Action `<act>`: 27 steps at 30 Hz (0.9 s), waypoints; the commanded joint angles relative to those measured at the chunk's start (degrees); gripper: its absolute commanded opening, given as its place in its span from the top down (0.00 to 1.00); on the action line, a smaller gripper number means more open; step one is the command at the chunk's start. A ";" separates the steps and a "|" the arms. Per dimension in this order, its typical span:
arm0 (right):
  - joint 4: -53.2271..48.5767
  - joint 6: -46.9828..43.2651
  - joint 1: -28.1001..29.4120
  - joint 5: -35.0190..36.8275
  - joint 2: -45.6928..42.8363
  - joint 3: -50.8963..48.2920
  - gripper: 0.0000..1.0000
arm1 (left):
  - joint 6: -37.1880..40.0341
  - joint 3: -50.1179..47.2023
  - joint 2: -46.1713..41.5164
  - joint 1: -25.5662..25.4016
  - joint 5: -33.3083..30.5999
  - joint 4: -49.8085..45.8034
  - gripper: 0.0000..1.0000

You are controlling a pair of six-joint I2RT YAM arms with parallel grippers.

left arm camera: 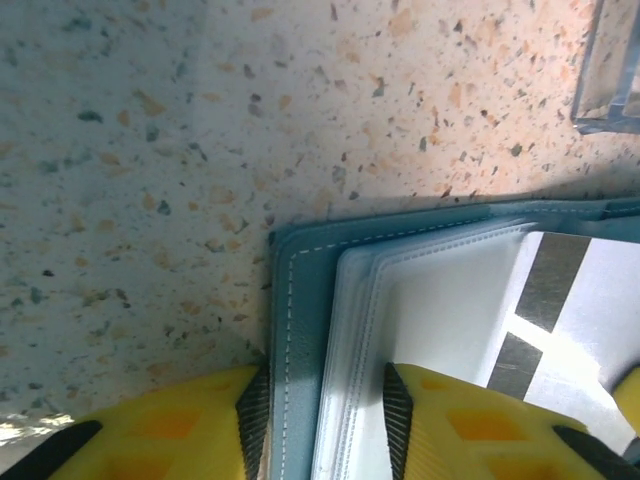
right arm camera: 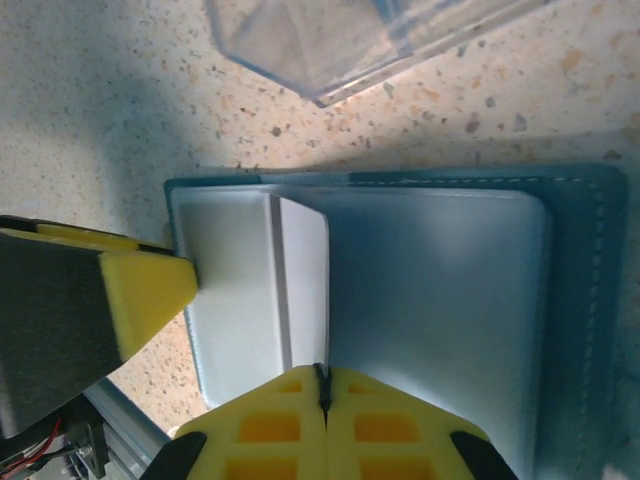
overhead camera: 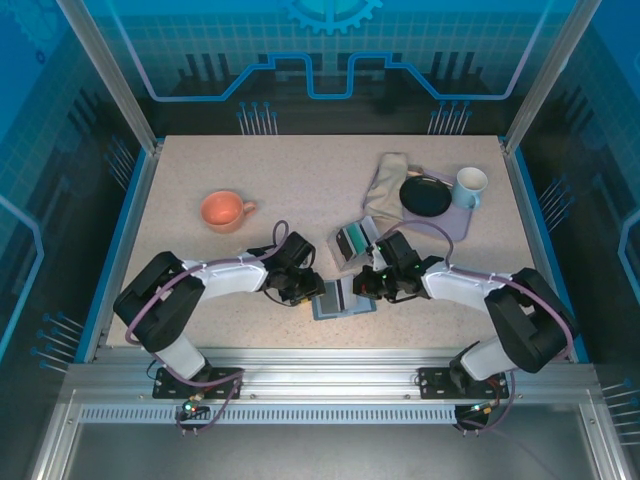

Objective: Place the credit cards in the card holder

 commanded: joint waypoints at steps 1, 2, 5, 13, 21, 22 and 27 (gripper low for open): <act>0.28 0.14 -0.52 0.28 1.62 -1.47 1.00 | 1.04 0.06 3.37 -0.50 1.32 0.71 0.66; 0.21 0.01 -0.42 -0.37 1.10 -1.47 1.00 | 1.01 0.04 3.57 -0.45 1.33 0.63 0.68; -1.88 -0.54 -0.32 0.06 -2.37 -0.67 1.00 | 1.13 -0.12 3.49 -0.47 0.89 0.27 0.69; -4.55 -2.27 -2.17 -0.31 -3.92 -0.17 1.00 | 1.18 0.10 3.94 -0.50 0.65 0.27 0.72; -2.55 -2.05 -1.32 -2.21 1.77 -0.51 1.00 | 1.07 0.29 4.07 -0.55 0.84 0.52 0.72; -2.14 -1.83 -0.95 -2.25 2.29 -0.50 1.00 | 1.06 0.29 3.96 -0.56 0.86 0.61 0.72; -0.25 0.10 1.59 -1.62 4.16 0.22 1.00 | 0.99 0.56 3.95 -0.57 0.99 0.71 0.69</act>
